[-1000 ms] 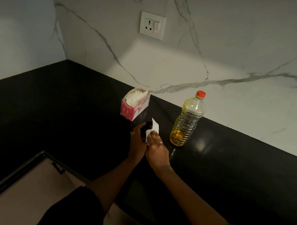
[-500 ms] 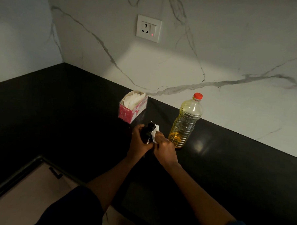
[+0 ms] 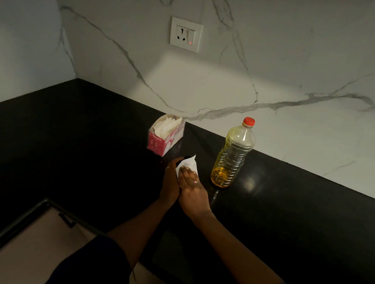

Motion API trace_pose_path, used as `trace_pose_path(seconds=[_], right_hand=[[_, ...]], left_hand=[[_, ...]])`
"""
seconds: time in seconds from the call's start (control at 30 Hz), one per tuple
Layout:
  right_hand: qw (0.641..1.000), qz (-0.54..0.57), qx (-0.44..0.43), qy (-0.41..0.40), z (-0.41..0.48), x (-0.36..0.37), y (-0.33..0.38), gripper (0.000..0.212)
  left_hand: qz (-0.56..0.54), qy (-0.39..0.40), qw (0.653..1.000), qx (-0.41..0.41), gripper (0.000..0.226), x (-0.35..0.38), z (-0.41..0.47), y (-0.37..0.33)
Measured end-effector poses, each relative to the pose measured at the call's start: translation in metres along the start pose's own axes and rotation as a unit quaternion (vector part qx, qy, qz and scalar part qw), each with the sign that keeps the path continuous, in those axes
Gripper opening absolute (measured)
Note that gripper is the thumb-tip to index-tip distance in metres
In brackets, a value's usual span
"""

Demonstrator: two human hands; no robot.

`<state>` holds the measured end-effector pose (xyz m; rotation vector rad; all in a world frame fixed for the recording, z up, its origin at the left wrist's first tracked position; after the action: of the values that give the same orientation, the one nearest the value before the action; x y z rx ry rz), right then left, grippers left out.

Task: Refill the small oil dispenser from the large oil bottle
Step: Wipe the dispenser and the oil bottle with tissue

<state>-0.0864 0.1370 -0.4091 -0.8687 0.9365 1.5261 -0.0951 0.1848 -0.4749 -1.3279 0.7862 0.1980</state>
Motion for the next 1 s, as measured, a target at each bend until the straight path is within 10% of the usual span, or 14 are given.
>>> trace_pose_path(seconds=[0.3,1.0], right_hand=[[0.974,0.191,0.121,0.006,-0.018,-0.005,-0.022,0.049],[0.829,0.416,0.373,0.014,0.001,0.015,-0.06,0.03]], left_hand=[[-0.062,-0.108,0.992,-0.01,0.042,-0.06,-0.001,-0.013],[0.032,0.047,0.998,0.022,0.07,-0.055,0.009,0.0]])
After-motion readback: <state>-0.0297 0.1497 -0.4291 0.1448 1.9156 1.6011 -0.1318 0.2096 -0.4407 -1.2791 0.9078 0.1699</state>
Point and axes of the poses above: each hand's wrist, its own z-axis towards the middle knuckle, its own x-axis out of the palm, y = z × x, the point moved 8 cm from there along z, towards the middle knuckle, and after that the axes turned 4 degrees about y, right-handed, at the moved point
